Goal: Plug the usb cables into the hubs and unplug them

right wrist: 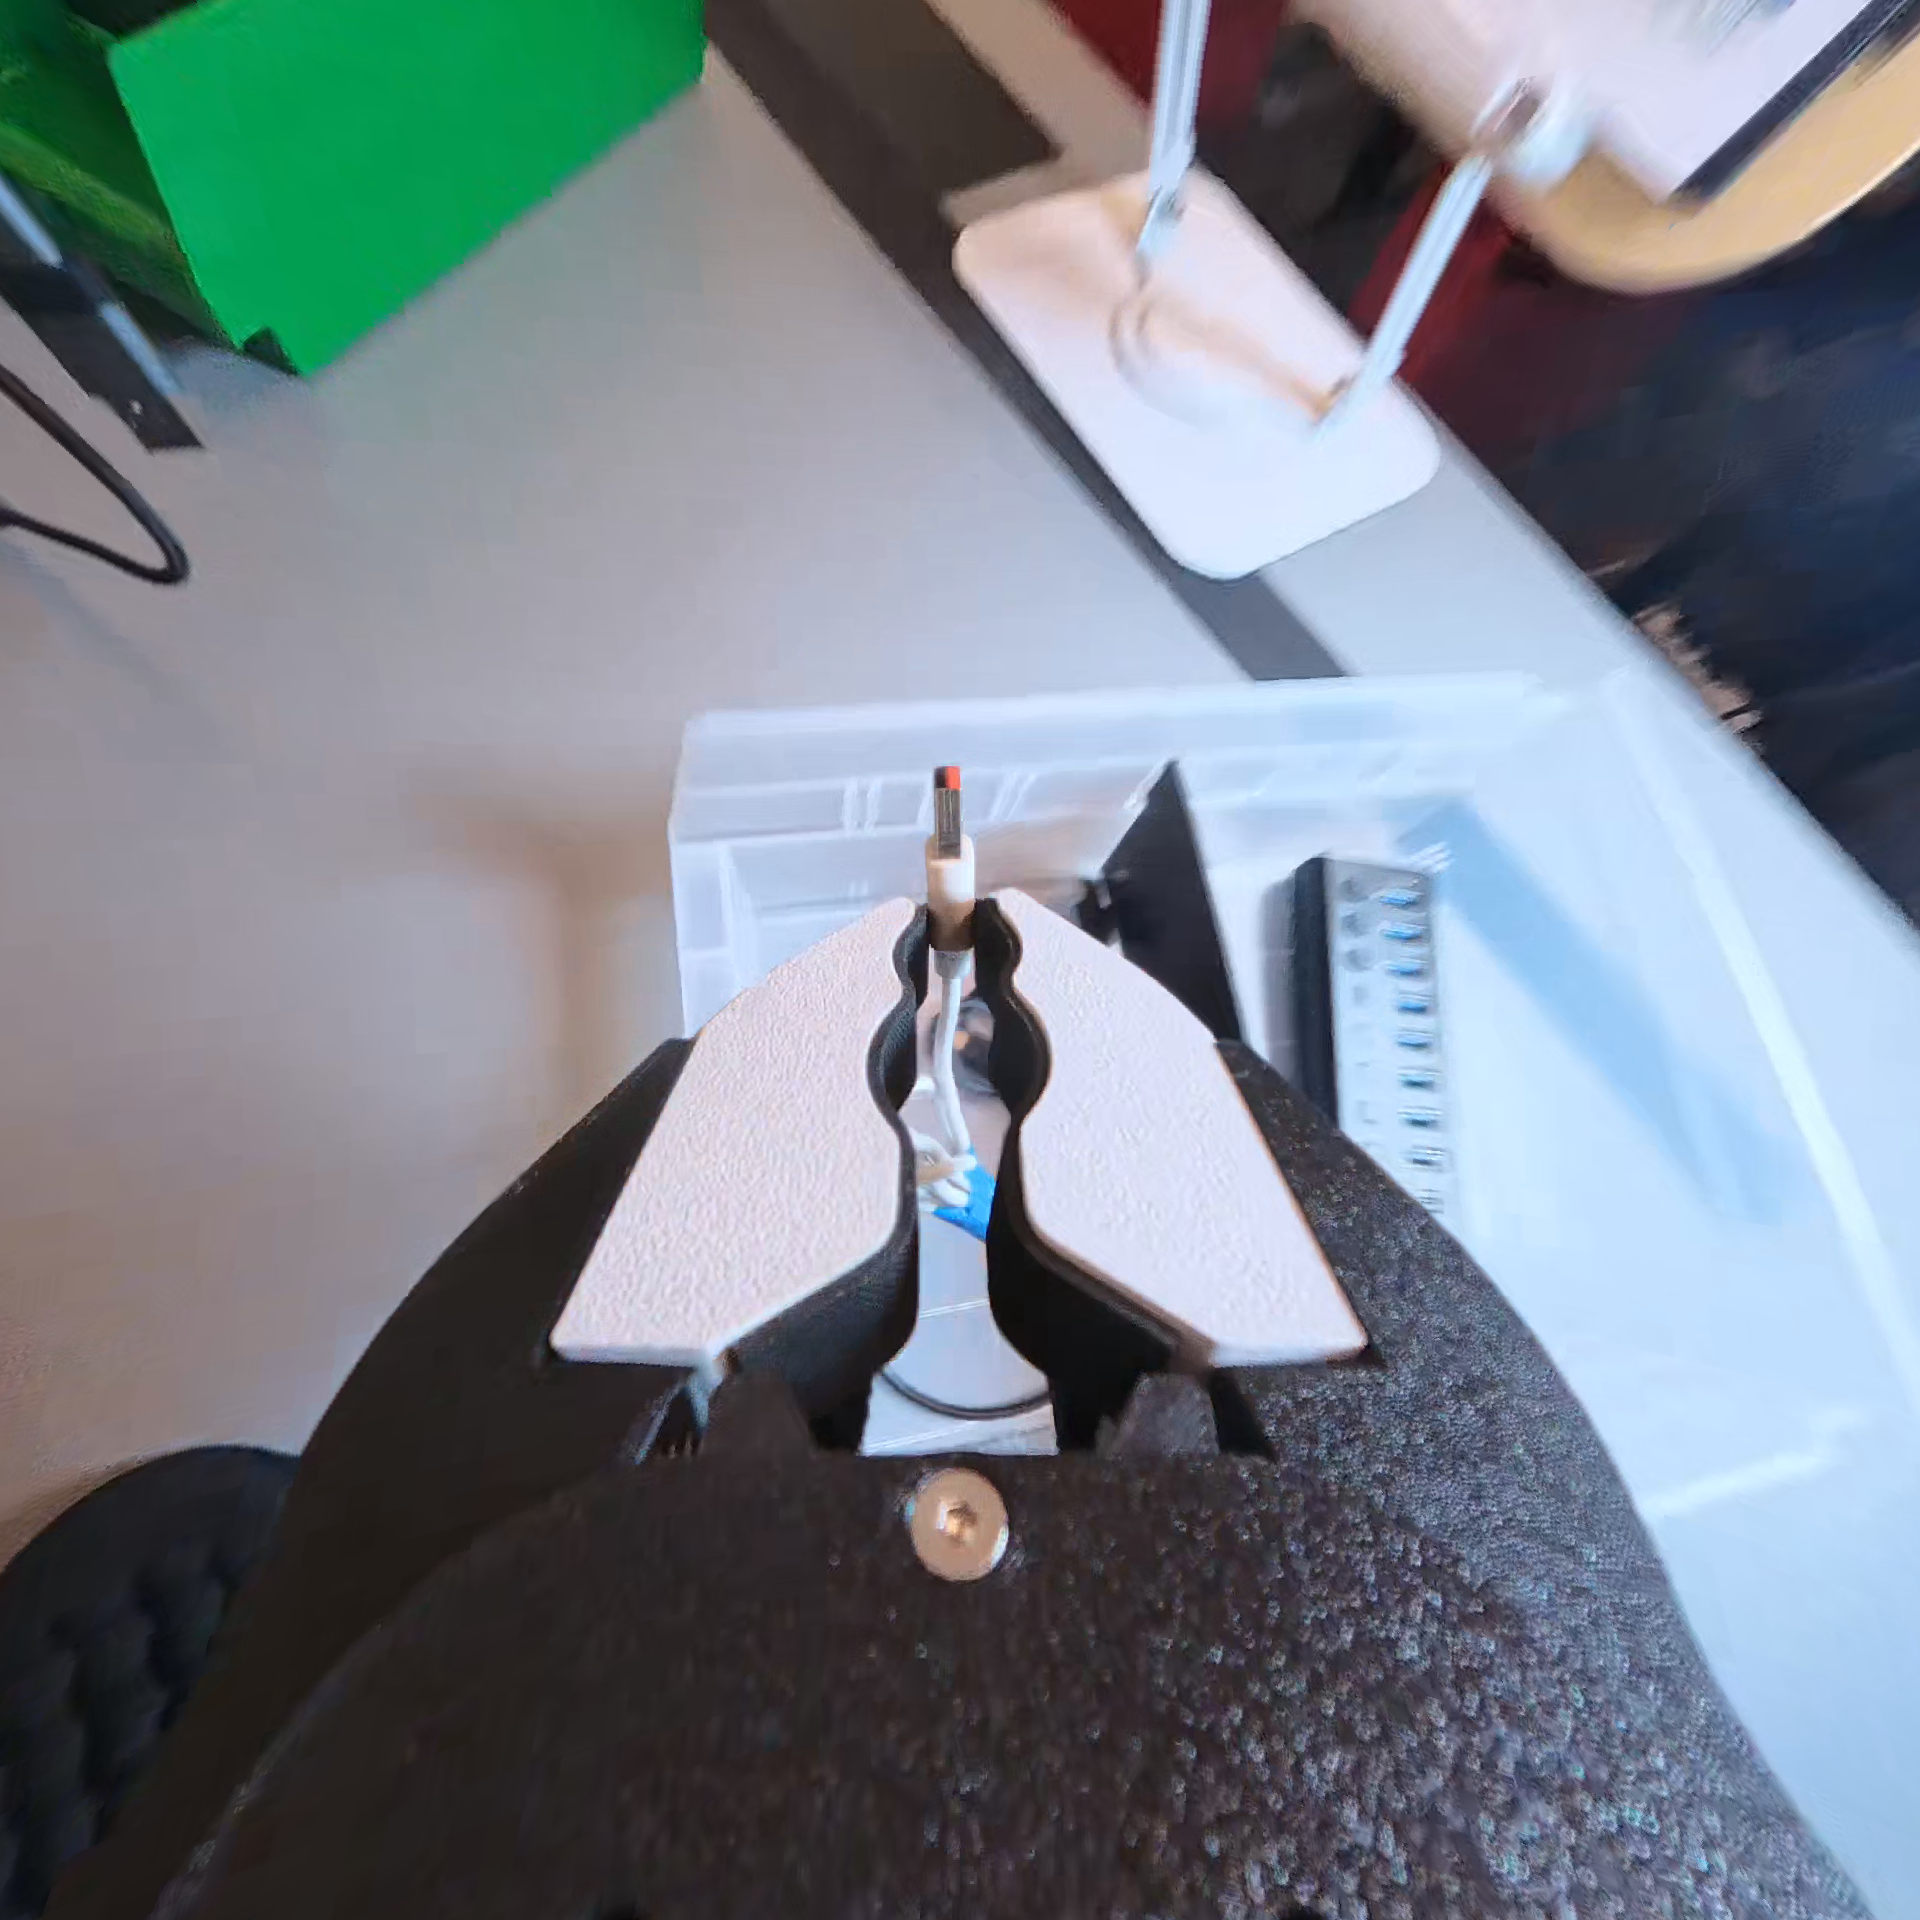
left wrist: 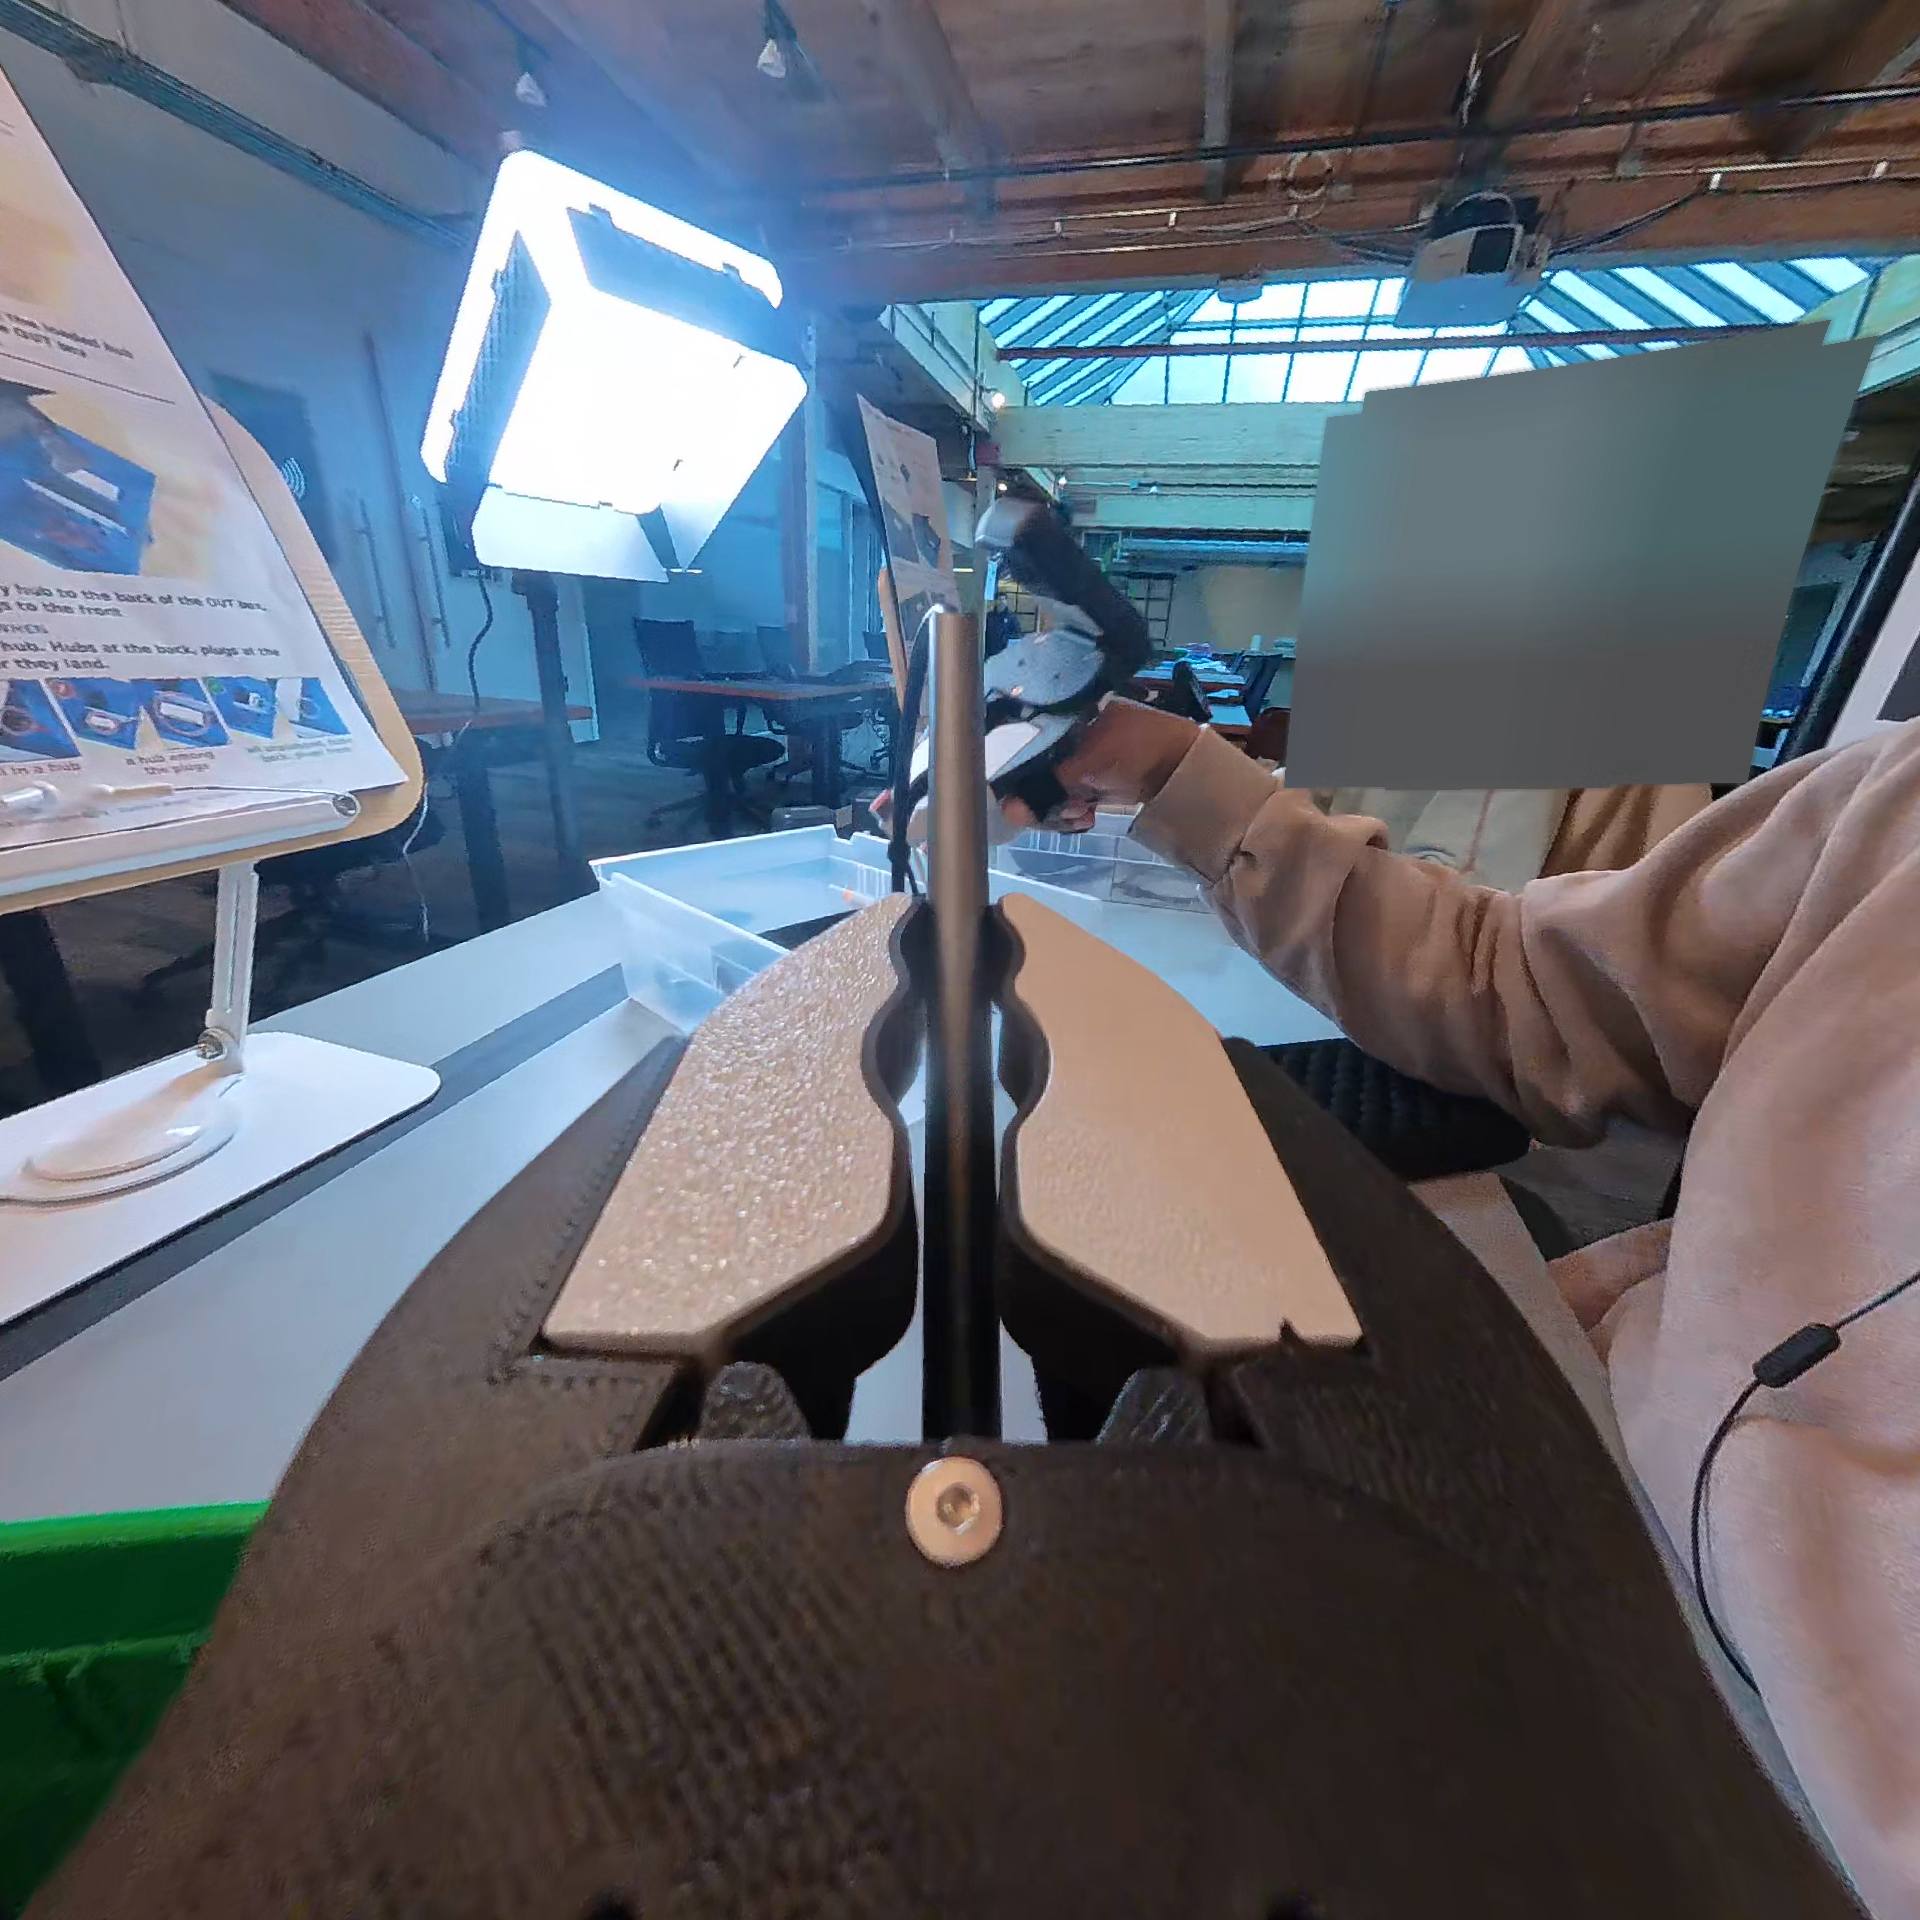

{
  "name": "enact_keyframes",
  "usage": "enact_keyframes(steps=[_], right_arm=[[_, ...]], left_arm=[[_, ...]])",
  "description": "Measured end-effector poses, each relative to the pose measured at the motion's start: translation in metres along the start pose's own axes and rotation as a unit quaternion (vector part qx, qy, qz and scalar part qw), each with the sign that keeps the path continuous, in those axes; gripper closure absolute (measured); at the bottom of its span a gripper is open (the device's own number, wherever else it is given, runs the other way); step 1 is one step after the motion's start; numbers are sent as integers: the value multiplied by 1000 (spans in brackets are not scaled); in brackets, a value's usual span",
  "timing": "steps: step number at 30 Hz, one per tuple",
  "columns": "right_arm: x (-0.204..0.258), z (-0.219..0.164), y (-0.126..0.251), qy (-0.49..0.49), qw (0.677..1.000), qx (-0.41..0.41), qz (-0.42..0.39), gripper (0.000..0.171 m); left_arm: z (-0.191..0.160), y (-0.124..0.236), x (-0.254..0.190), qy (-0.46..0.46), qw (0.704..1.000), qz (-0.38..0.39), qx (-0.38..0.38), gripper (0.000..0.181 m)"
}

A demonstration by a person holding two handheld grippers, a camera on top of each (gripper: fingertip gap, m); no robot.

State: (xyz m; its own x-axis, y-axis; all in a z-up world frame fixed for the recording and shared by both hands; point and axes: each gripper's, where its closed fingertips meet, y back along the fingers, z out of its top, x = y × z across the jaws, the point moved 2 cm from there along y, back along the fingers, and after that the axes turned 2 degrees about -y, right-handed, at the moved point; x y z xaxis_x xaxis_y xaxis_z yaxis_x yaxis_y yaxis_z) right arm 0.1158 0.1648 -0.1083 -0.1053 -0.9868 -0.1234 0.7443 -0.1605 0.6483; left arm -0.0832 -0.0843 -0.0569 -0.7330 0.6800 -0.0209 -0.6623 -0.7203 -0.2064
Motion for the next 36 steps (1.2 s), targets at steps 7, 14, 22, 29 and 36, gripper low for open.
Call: enact_keyframes(steps=[7, 14, 22, 29, 36], right_arm=[[-31, 7, -5, 3, 992, -17, -128, 132], [148, 94, 29, 135, 965, -167, 150, 151], [230, 95, -65, 190, 953, -166, 167, 138], [237, 88, -65, 188, 944, -169, 211, 162], [231, 71, -59, 227, 949, -88, 200, 163]], left_arm=[[-12, -7, -2, 27, 999, -6, 18, 171], [-15, -12, -3, 47, 999, -12, 13, 170], [-26, -22, -16, 36, 999, -29, 29, 170], [-40, -27, -24, 25, 996, -57, 58, 171], [-63, -25, -32, -95, 980, -60, 162, 167]])
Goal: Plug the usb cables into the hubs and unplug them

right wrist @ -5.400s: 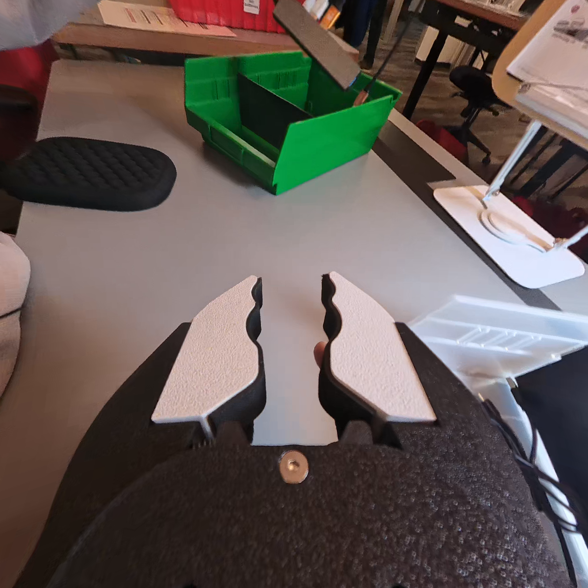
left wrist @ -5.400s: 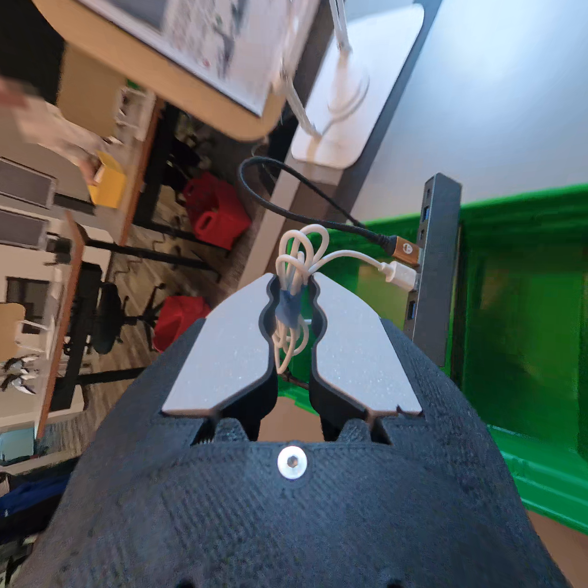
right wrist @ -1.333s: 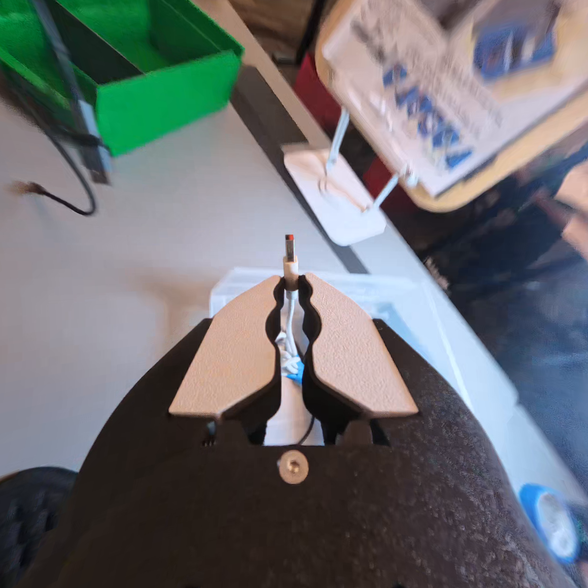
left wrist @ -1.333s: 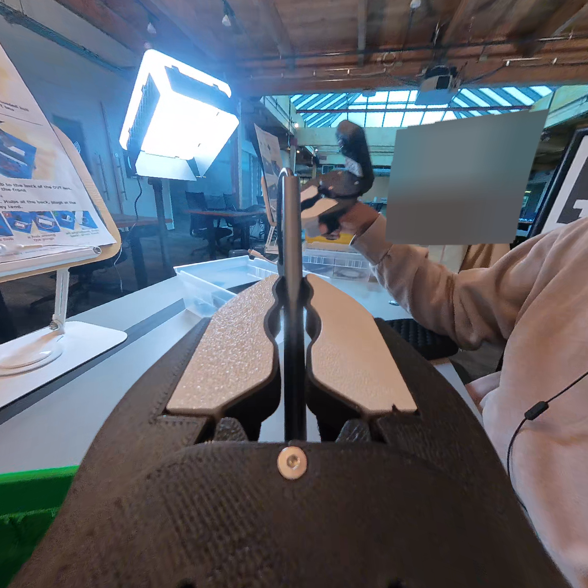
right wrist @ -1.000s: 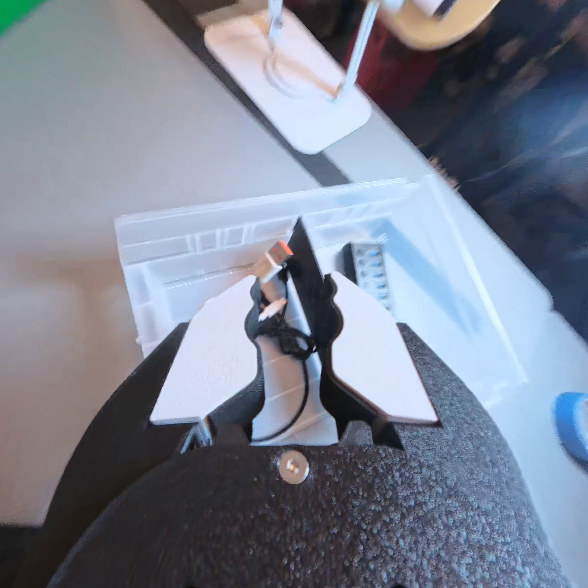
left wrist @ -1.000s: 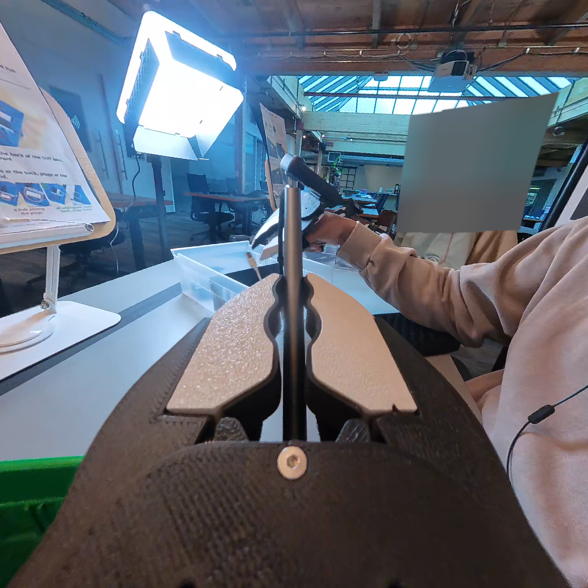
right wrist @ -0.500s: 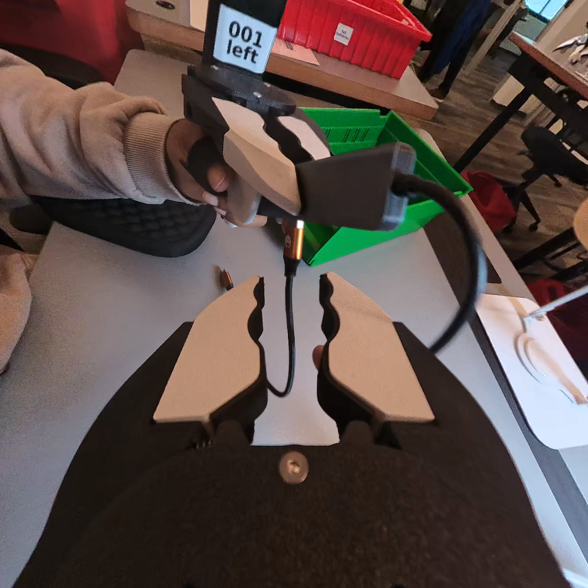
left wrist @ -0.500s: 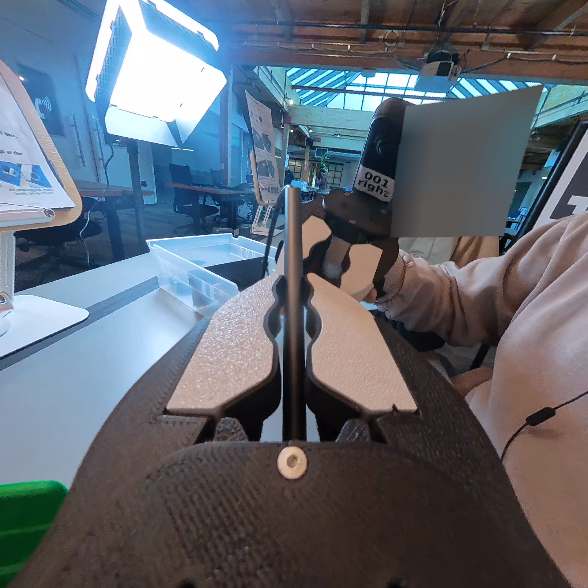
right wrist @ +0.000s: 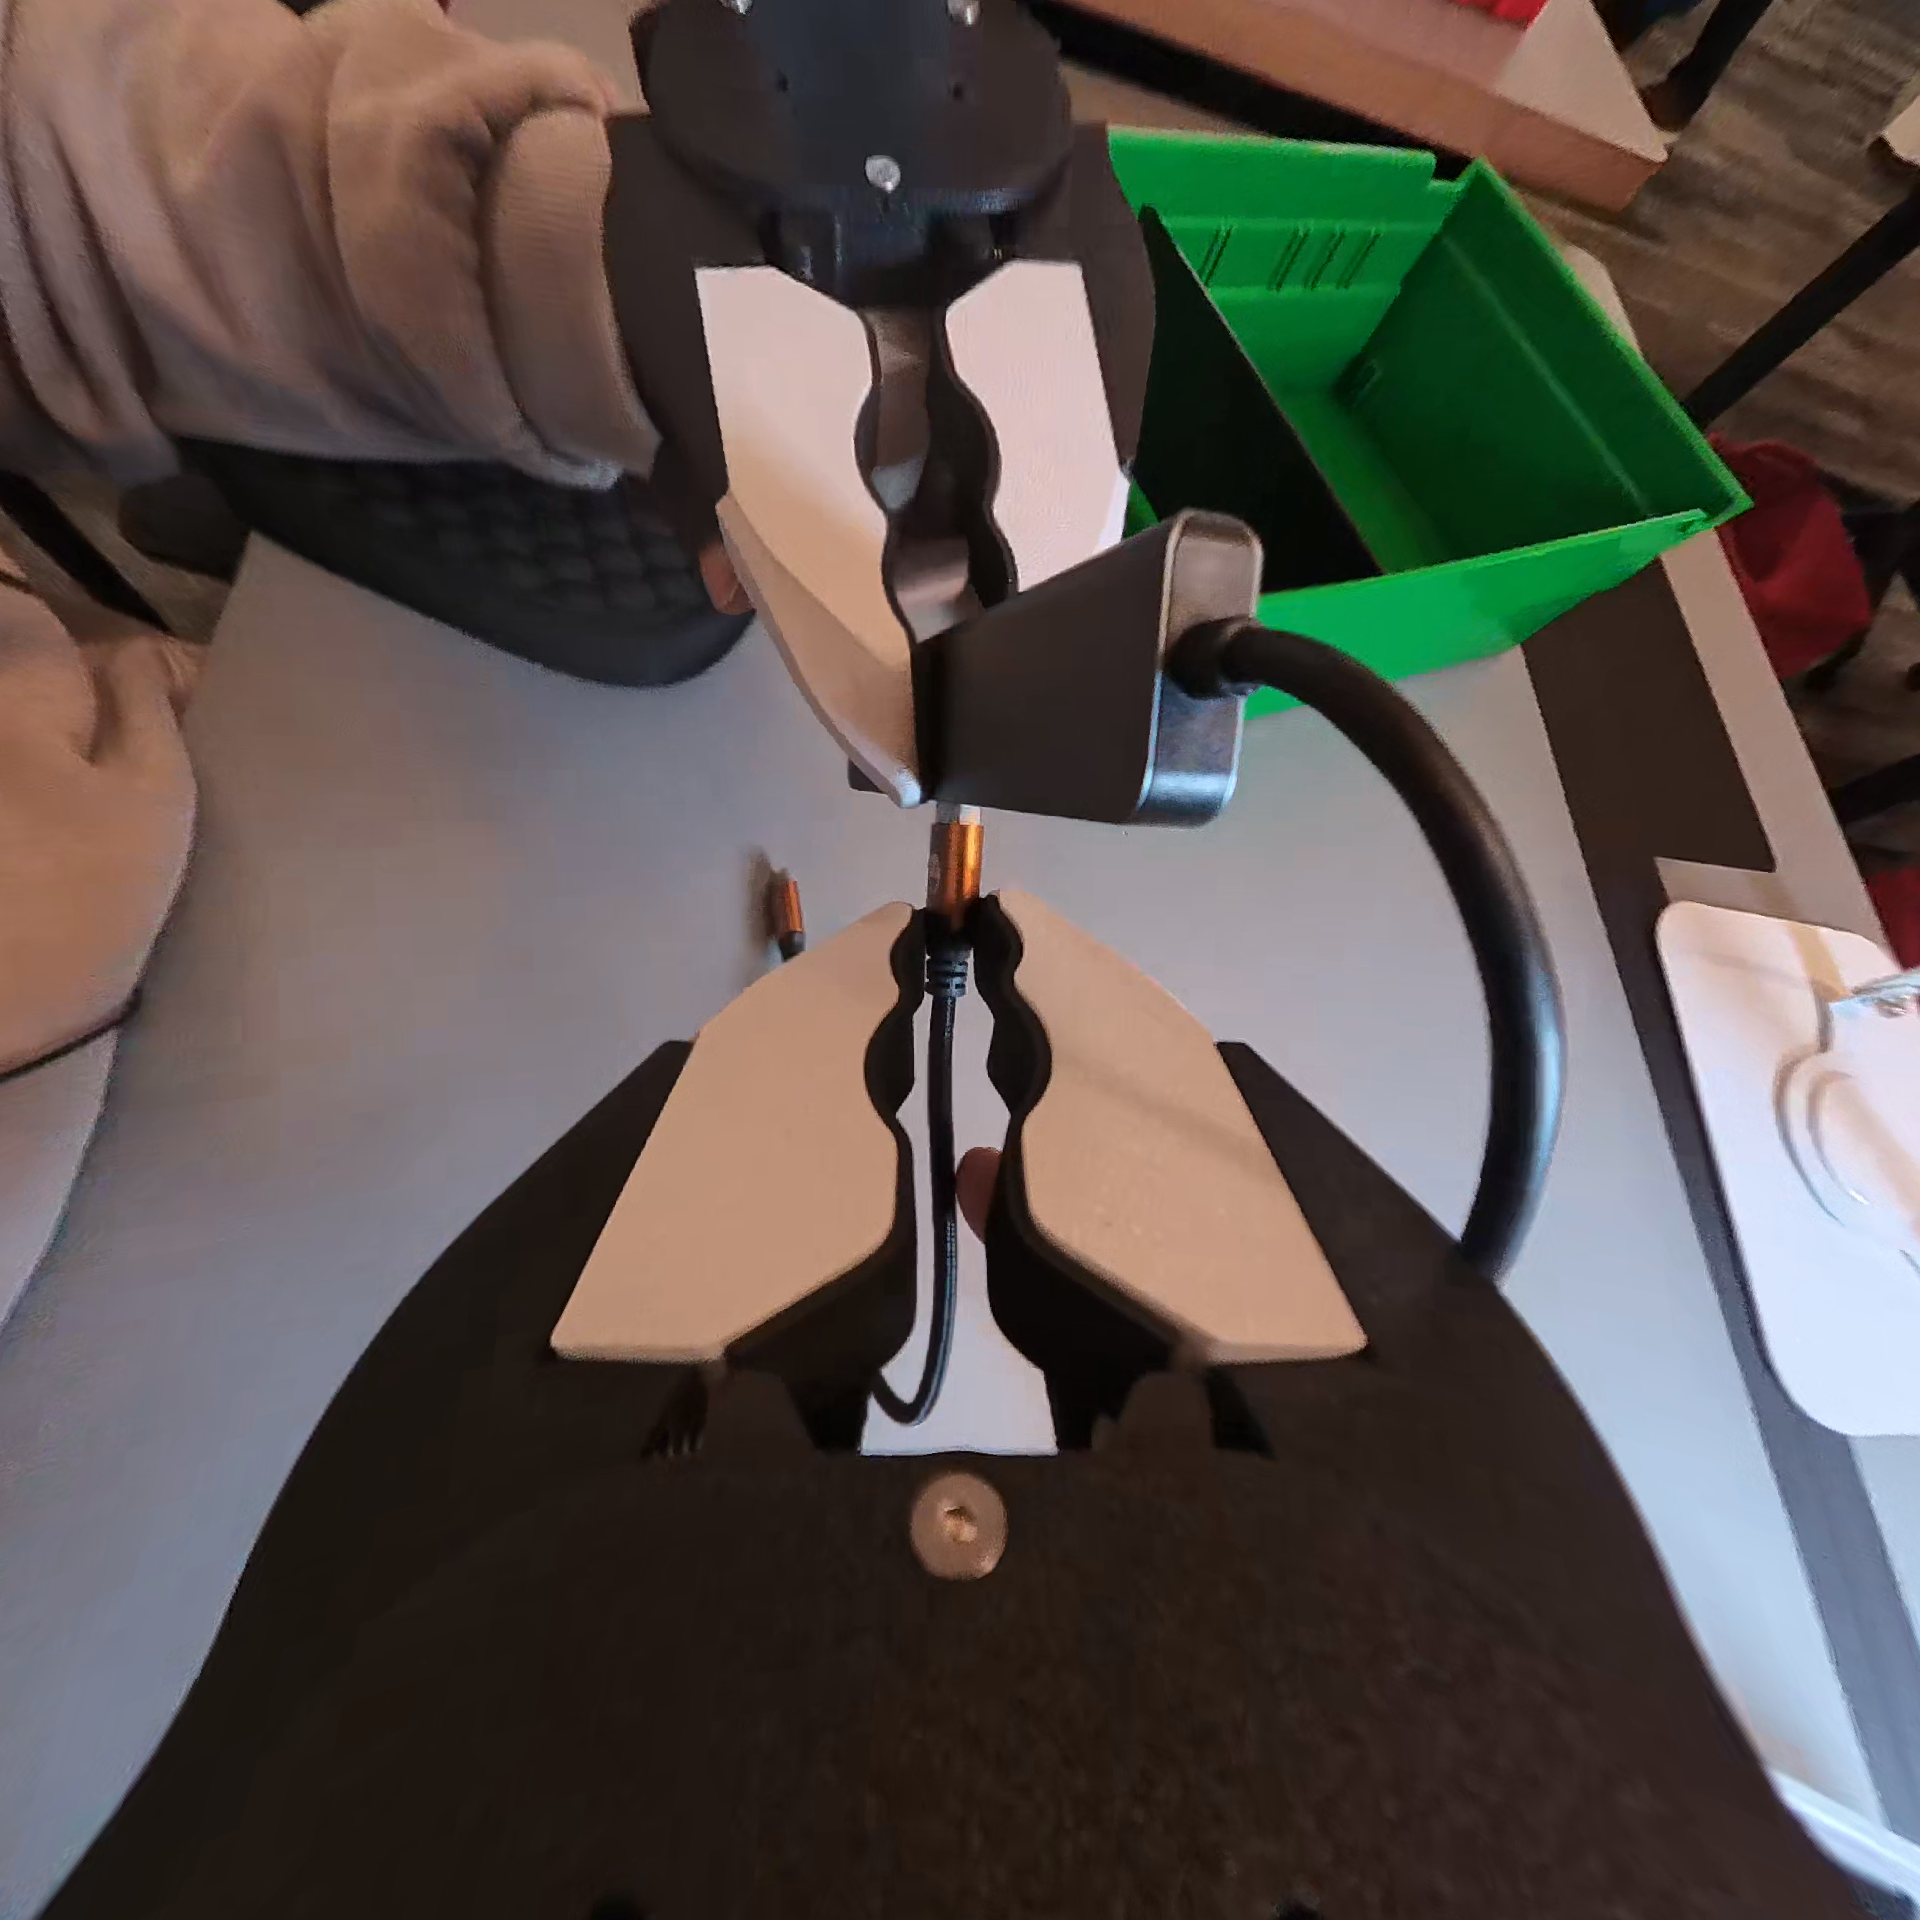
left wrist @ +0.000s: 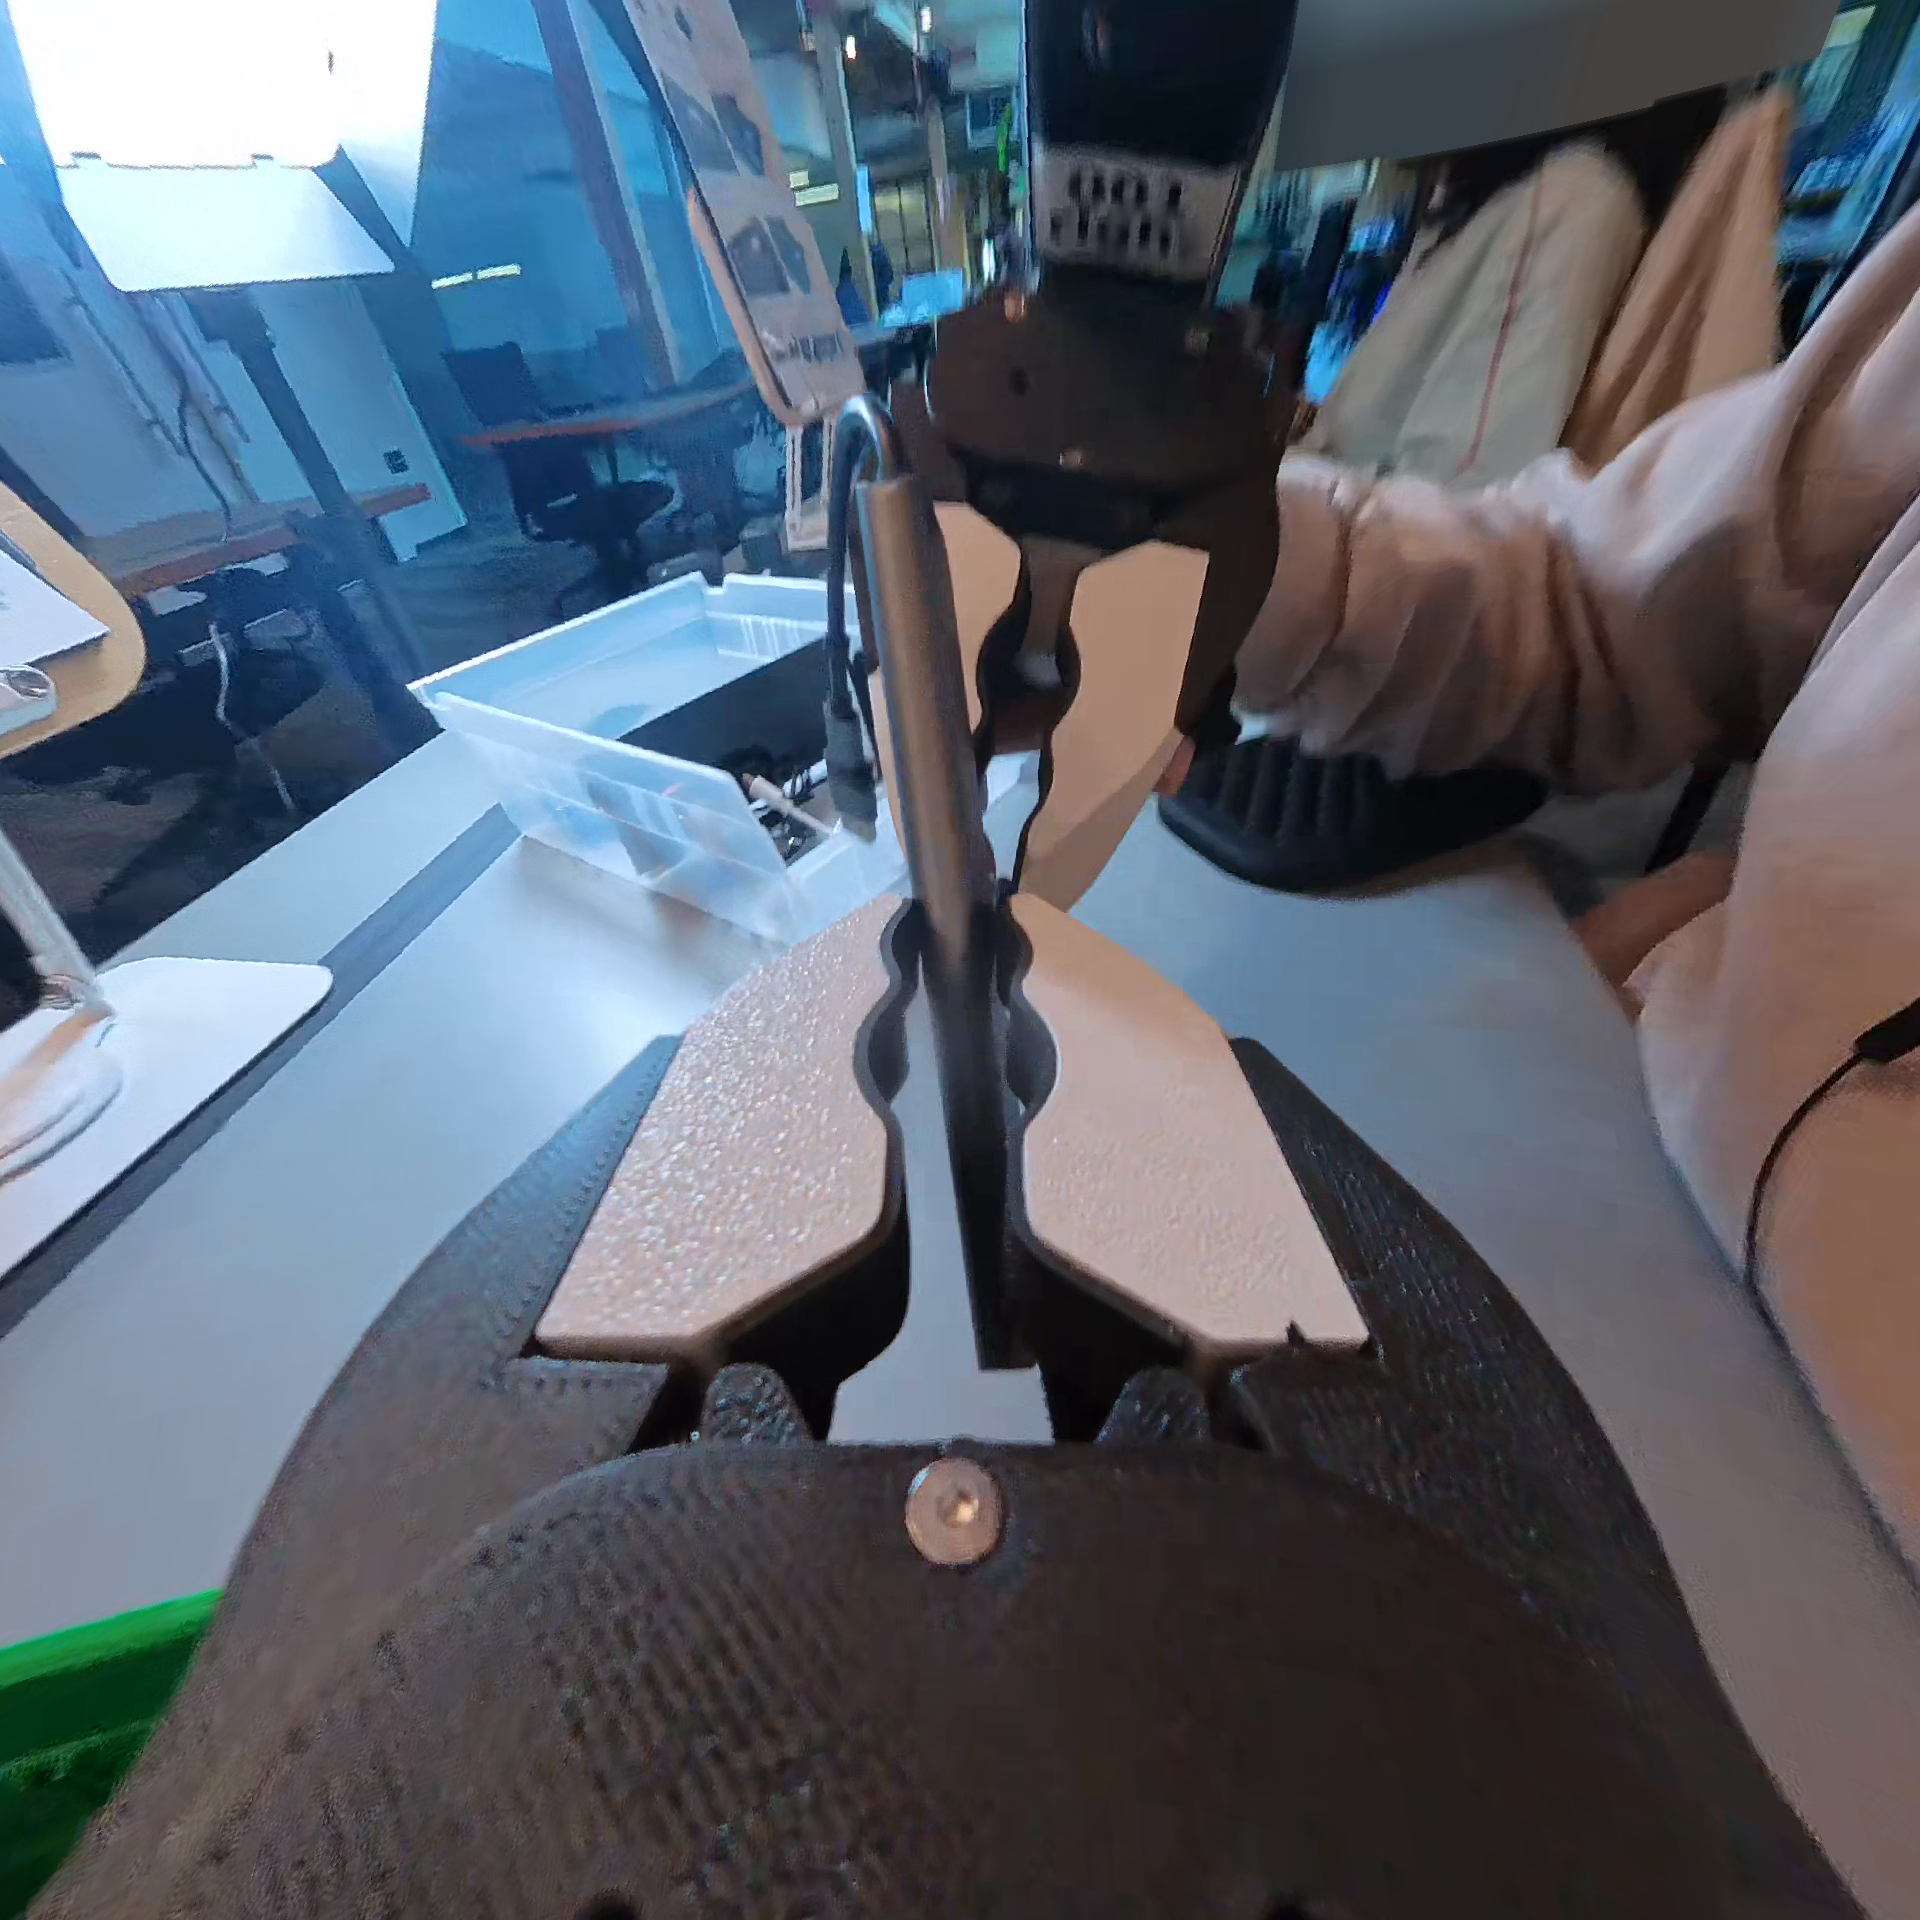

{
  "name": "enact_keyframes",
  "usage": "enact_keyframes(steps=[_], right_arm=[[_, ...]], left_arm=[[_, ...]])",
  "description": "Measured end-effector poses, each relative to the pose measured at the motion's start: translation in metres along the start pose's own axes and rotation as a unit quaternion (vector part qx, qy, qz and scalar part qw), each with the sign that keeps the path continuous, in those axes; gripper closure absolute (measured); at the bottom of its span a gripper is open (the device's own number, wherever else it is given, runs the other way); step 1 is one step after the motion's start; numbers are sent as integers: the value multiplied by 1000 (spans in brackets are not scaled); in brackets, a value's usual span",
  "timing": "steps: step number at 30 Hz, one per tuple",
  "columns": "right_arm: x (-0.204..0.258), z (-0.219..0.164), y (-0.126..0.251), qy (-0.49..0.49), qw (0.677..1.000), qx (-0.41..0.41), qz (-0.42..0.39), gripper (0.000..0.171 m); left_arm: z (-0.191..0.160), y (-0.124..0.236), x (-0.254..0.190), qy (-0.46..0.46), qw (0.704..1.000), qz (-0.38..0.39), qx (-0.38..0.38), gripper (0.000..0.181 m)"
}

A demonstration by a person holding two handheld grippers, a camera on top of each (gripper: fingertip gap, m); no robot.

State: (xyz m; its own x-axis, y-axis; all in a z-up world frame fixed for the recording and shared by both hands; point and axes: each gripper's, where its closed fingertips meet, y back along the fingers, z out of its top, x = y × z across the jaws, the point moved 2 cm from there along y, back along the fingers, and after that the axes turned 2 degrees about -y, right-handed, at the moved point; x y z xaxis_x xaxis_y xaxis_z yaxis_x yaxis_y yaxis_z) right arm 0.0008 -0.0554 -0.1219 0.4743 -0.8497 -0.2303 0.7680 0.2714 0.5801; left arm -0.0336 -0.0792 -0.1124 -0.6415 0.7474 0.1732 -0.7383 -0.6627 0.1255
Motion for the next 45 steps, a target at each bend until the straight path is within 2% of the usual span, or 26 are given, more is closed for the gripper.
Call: enact_keyframes(steps=[3, 6, 8, 10, 12, 15, 18, 23, 27, 29, 31, 35, 38, 41, 45], right_arm=[[2, 0, 2, 17, 1000, 3, -12, 163], [3, 7, 6, 2, 1000, -24, 6, 164], [2, 5, 7, 15, 1000, -10, 1, 164], [-8, -20, 5, 53, 996, 58, -38, 164], [-8, -19, 15, 8, 1000, 22, -6, 164], [-28, 5, 64, -12, 999, -46, -20, 164], [-54, 24, 124, -28, 990, -96, -99, 164], [-92, 4, 202, -66, 958, -117, -253, 163], [-124, -23, 235, -97, 926, -118, -347, 163], [-137, -45, 236, -112, 918, -80, -372, 163], [-146, -71, 224, -146, 921, -42, -359, 164], [-148, -155, 179, -219, 925, 135, -279, 164], [-153, -190, 163, -229, 916, 190, -271, 151], [-161, -177, 170, -224, 913, 160, -300, 137], [-155, -111, 188, -177, 929, 34, -323, 135]], left_arm=[[0, -1, -6, -42, 999, 4, 24, 169], [12, 1, -8, -41, 999, 4, -3, 171], [18, 5, -6, -27, 999, 6, -24, 171], [41, 26, 7, 4, 995, 27, -99, 170], [62, 58, 20, 22, 985, 48, -163, 170], [63, 85, 37, 24, 977, 103, -188, 170], [58, 90, 48, 45, 972, 121, -198, 171], [49, 76, 47, 50, 975, 117, -181, 171], [45, 68, 44, 48, 977, 112, -173, 171], [43, 64, 43, 49, 979, 109, -168, 171], [41, 61, 42, 51, 979, 105, -164, 171], [37, 56, 40, 62, 980, 94, -166, 171], [37, 53, 38, 92, 976, 73, -185, 171], [34, 48, 36, 115, 973, 55, -192, 171], [30, 42, 34, 130, 972, 42, -190, 170]])
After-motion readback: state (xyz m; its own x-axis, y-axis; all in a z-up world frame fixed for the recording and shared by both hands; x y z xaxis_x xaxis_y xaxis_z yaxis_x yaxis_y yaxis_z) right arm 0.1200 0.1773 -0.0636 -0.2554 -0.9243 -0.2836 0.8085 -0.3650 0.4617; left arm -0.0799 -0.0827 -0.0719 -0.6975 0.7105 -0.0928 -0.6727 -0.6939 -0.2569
